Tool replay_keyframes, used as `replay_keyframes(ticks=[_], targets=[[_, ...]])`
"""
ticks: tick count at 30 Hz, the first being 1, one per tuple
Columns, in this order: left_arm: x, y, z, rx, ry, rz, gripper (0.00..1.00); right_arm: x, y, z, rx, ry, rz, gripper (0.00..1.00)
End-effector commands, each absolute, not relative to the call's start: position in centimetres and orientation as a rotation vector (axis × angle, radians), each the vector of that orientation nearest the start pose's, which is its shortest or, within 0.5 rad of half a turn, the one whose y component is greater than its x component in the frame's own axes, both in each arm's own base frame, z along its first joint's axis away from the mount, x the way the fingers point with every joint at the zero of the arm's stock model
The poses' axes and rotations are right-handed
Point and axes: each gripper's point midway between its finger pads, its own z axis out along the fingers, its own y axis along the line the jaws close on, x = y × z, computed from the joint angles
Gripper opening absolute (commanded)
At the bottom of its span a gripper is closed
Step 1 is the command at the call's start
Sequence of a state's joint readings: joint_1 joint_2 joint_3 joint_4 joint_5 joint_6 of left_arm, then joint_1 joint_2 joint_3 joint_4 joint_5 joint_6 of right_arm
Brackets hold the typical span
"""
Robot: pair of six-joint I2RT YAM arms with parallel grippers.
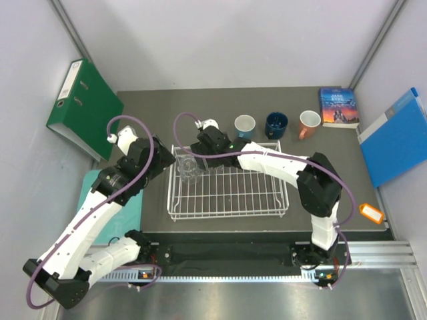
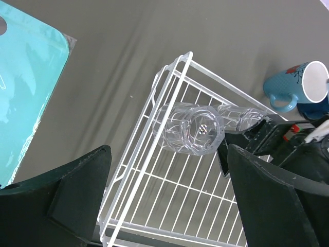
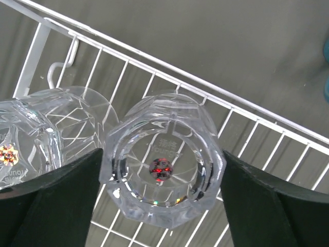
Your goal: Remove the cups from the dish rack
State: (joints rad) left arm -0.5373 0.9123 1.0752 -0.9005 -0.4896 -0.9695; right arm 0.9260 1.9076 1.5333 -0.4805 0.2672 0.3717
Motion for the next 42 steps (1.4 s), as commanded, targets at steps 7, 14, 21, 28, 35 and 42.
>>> replay_keyframes(ticks=[7, 14, 21, 28, 35, 42], targets=[[24.9, -8.8, 24.3, -0.698, 2.086, -0.286, 0.99, 32.6, 37.4, 14.7, -0.479, 2.295, 0.34, 0.28], [25.8, -9.9, 24.4, -0.663, 2.088, -0.323, 0.99, 32.6, 36.6, 20.3, -0.449, 2.197, 0.358, 0.0], [27.0, -11.2, 25.0, -0.627, 2.083, -0.368, 0.99, 30.6, 35.7, 28.0, -0.427, 2.087, 0.503, 0.0], [27.6, -14.8, 28.8, -0.527, 1.934, -0.693, 0.99, 28.9, 31.7, 35.4, -0.214, 1.885, 1.136, 0.0], [27.0, -21.2, 33.5, -0.375, 1.789, -1.246, 0.99, 27.5, 28.5, 37.3, -0.149, 1.638, 1.486, 0.0], [24.9, -25.9, 39.4, -0.127, 1.564, -1.717, 0.98, 25.7, 28.1, 39.5, -0.1, 1.42, 1.822, 0.0]])
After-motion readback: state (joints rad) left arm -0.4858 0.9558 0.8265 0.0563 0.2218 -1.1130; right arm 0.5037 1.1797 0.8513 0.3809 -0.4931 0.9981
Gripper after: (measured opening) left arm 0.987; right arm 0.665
